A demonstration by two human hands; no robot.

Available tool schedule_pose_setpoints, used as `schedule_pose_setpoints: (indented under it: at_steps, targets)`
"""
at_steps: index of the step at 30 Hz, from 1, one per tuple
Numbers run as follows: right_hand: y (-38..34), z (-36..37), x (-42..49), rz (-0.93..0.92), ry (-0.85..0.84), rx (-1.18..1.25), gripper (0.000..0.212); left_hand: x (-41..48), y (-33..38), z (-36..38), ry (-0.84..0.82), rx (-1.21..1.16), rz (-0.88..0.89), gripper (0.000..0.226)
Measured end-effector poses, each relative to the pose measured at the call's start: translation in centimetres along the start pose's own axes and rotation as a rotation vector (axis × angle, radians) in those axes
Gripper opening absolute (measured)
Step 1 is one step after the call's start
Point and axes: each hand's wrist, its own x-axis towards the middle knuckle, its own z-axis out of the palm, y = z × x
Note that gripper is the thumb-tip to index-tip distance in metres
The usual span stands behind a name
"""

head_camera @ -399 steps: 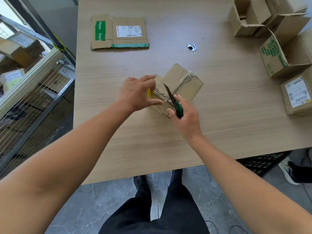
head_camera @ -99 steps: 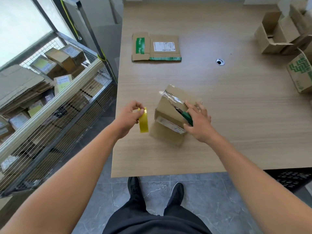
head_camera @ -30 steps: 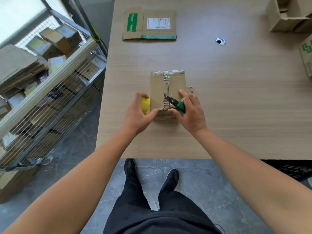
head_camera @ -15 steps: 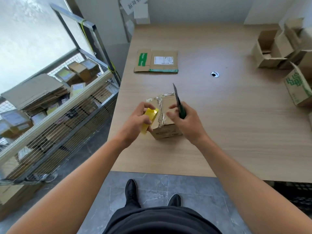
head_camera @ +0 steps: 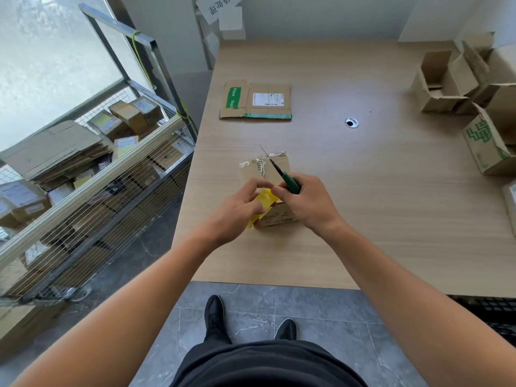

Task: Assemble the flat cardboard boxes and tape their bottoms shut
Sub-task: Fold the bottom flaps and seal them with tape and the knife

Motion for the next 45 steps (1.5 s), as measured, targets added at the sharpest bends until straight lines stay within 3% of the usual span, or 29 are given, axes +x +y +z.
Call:
schedule_pose_setpoints:
  at_steps: [5, 9, 13, 16, 19, 22, 24, 27, 38, 45]
  targets:
    - [0.1, -0.7, -0.4, 0.114, -0.025, 0.183, 0.017, -0.5, -0.8, -0.8, -0.032, -0.086, 0.043, 0.057]
    - [-0.1, -1.4, -1.3, 0.288, -0.054, 0.427, 0.014, -0.6, -1.1, -1.3, 0.007, -0.229, 0.042, 0.029]
    - [-0.8, -2.2, -2.3, 0.178, -0.122, 0.279, 0.012, -0.9, -0.8, -0.9, -0.026, -0.213, 0.119, 0.022]
    - [-1.5, -2.3, -2.1, 0.126, -0.067, 0.265, 0.014, -0.8, -0.1, -1.0, -0.044, -0.186, 0.183, 0.023]
    - [-1.7, -2.6, -1.5, 0.114, 0.037, 0.277, 0.021, -0.5, -0.1, -1.9, -0.073, -0.013, 0.204, 0.028]
    - [-0.5, -3.7, -0.9, 0.140, 0.203, 0.337, 0.024, -0.1, -1.3, -5.0, -0.023, 0.365, 0.050, 0.023]
    - [1.1, -4.2, -0.5, 0.212, 0.280, 0.342, 0.021, 0.1, -1.9, -7.1, -0.009, 0.390, -0.020, 0.014]
    - [3.9, -3.7, -0.1, 0.307, 0.253, 0.316, 0.016, 0.8, -2.4, -8.2, -0.009, 0.417, -0.032, 0.008]
    - [9.6, -0.4, 2.1, 0.385, 0.253, 0.189, 0.020, 4.0, -8.3, -7.2, 0.107, 0.689, -0.154, 0.018]
    - [12.0, 0.1, 2.9, 0.449, 0.245, 0.253, 0.018, 5.4, -10.7, -6.4, 0.106, 0.716, -0.077, 0.016]
